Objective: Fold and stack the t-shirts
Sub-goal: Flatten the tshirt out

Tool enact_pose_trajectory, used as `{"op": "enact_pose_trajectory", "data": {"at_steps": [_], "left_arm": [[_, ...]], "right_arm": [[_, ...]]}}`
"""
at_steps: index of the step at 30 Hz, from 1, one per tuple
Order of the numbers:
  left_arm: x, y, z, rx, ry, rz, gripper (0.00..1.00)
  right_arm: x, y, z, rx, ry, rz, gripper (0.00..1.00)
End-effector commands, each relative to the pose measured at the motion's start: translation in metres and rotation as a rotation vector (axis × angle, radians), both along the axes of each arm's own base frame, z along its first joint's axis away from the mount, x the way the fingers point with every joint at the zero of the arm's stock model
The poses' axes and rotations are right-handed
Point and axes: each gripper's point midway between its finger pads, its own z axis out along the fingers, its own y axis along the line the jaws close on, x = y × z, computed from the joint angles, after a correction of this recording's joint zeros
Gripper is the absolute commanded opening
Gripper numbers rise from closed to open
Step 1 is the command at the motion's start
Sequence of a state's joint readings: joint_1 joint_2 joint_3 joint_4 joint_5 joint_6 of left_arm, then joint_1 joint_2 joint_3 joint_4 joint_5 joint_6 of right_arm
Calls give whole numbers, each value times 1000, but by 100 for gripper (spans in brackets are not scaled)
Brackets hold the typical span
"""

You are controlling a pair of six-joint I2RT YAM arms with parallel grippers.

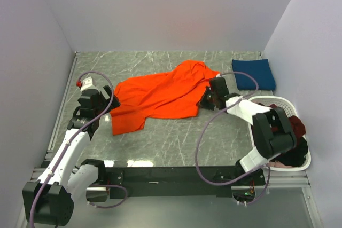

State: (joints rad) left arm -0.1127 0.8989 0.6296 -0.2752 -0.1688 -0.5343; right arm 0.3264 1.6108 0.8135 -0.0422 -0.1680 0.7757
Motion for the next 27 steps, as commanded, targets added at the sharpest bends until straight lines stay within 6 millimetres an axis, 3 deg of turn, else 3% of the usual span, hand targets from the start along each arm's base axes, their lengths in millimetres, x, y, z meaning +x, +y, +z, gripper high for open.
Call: {"op": "enact_pose_trajectory", "data": {"at_steps": [1, 5, 8, 9, 11, 12, 13, 14, 15, 16, 17, 18, 19, 20, 22, 24, 25, 26, 27], "left_arm": [[6, -4, 14, -2, -33, -25, 99], [6, -4, 14, -2, -34, -29, 99], [6, -6, 15, -3, -32, -37, 100], [6, -6, 14, -3, -29, -38, 99], [6, -7, 13, -5, -26, -44, 99], [6, -7, 12, -4, -20, -46, 99], [6, -7, 12, -2, -18, -47, 99], [6, -7, 11, -1, -13, -49, 99], [6, -8, 10, -2, -12, -50, 99], [6, -8, 9, -2, -10, -50, 99], [6, -8, 10, -1, -13, -51, 99], [6, -8, 10, -2, -11, -54, 99], [6, -8, 9, -3, -10, -55, 99], [6, -8, 9, -2, -7, -54, 100], [7, -9, 9, -3, -7, -56, 99], [6, -9, 7, -3, -2, -59, 99], [6, -9, 8, -5, -3, -59, 99], [7, -9, 8, -5, -3, -59, 99], [7, -10, 9, -6, -6, -60, 100]], "right_arm": [[-4, -36, 41, -220, -50, 32, 0], [-22, -68, 57, -389, -11, 39, 0], [-17, -73, 73, -440, -14, 66, 0], [-17, -74, 68, -465, 25, 90, 0], [5, -65, 88, -458, -10, 99, 0], [10, -57, 77, -459, 32, 136, 2], [31, -47, 97, -443, -15, 137, 4], [40, -41, 97, -443, -15, 150, 6], [48, -34, 80, -460, 31, 179, 10], [69, -16, 102, -435, -30, 199, 13], [78, -8, 85, -449, 5, 228, 16], [89, 1, 89, -450, -15, 242, 23], [105, 19, 107, -437, -85, 265, 27], [112, 28, 98, -438, -85, 285, 33], [121, 45, 106, -413, -130, 317, 45], [126, 54, 118, -361, -196, 312, 51], [116, 49, 103, -364, -171, 311, 52], [111, 50, 119, -333, -215, 309, 52], [113, 48, 123, -319, -251, 286, 52]]}}
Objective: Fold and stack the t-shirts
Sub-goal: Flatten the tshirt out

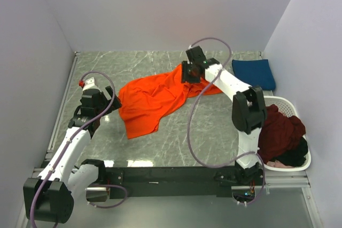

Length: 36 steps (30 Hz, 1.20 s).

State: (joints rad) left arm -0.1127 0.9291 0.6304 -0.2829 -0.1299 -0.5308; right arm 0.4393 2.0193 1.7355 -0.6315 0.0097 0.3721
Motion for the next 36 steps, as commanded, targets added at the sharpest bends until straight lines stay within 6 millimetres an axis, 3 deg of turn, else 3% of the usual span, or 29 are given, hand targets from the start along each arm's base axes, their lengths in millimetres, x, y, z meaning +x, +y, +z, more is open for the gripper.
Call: {"op": "enact_pose_trajectory", "data": {"at_steps": [1, 2, 3, 4, 5, 6, 7, 8, 10, 20, 26, 36], "left_arm": [[7, -3, 18, 6, -46, -26, 99], [7, -3, 18, 4, -46, -26, 99], [7, -4, 19, 3, -46, -30, 99], [7, -4, 19, 1, -47, -31, 99], [7, -4, 19, 1, -49, -31, 99], [8, -5, 20, 0, -50, -32, 99], [8, -5, 20, -1, -50, -34, 99], [8, -5, 19, -2, -49, -33, 99], [7, -5, 19, -2, -47, -33, 99], [7, -4, 18, 2, -46, -32, 99], [8, -5, 17, 1, -39, -36, 99], [7, -5, 15, 2, -33, -35, 99]], "right_arm": [[-8, -11, 27, 69, -109, -14, 52], [-8, -18, 42, 106, -156, -46, 50], [-13, -23, 38, 122, -155, -60, 49], [-28, -31, 14, 124, -106, -74, 48], [-25, -31, 24, 183, -151, -103, 47], [-29, -35, 21, 224, -145, -112, 46], [-41, -40, 0, 242, -107, -129, 46], [-34, -38, 9, 306, -151, -151, 46], [-39, -44, -6, 336, -139, -178, 46], [-7, -51, -40, 448, -151, -241, 49], [6, -50, -48, 465, -128, -253, 49], [30, -58, -44, 450, -167, -282, 48]]}}
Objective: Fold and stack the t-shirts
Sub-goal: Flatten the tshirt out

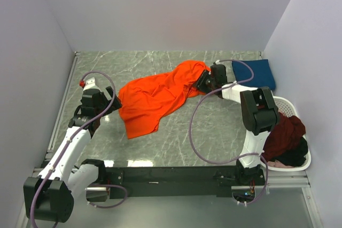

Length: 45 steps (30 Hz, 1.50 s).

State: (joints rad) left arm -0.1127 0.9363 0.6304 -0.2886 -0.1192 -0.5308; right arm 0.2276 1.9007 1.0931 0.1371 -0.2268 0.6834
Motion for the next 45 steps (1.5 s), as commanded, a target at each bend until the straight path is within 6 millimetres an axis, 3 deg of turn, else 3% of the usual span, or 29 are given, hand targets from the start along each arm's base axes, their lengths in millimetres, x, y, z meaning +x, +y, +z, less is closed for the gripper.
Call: {"op": "enact_pose_trajectory", "data": {"at_steps": [1, 6, 13, 24, 37, 45], "left_arm": [[8, -3, 18, 7, -47, -24, 99], [9, -3, 18, 7, -47, -27, 99], [8, -3, 18, 7, -45, -27, 99], [9, -4, 17, 5, -45, -33, 99], [9, -5, 17, 4, -43, -35, 99], [9, -5, 18, 1, -48, -37, 100]], "right_arm": [[26, -5, 23, -1, -88, -31, 48], [34, -4, 25, -7, -85, -22, 48], [38, -8, 6, -33, -38, -37, 48], [29, -21, -9, -71, 16, -88, 48], [32, 11, 16, 78, -59, 37, 45], [24, 8, 32, 86, -87, 27, 39]]}}
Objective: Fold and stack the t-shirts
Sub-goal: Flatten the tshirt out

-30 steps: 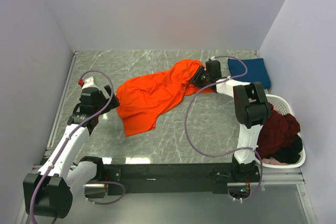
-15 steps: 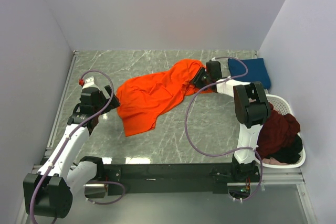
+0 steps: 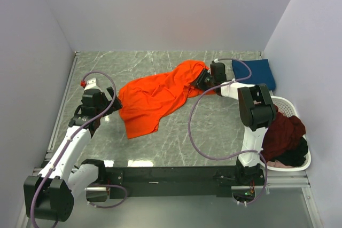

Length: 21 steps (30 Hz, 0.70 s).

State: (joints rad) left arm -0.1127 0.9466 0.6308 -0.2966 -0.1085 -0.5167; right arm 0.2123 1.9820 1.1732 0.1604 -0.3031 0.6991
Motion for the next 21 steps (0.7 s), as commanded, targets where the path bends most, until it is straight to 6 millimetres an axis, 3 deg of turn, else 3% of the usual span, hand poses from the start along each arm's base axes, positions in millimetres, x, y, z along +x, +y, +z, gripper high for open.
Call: {"op": "enact_pose_trajectory", "data": {"at_steps": [1, 13, 21], "left_arm": [[10, -4, 22, -8, -65, -20, 99], [10, -4, 22, -8, -65, -20, 99], [10, -4, 23, -6, -66, -20, 99]], "right_arm": [[4, -1, 34, 24, -82, -7, 37], [-3, -2, 42, 53, -79, -32, 34], [-2, -7, 26, 37, -37, -57, 32]]}}
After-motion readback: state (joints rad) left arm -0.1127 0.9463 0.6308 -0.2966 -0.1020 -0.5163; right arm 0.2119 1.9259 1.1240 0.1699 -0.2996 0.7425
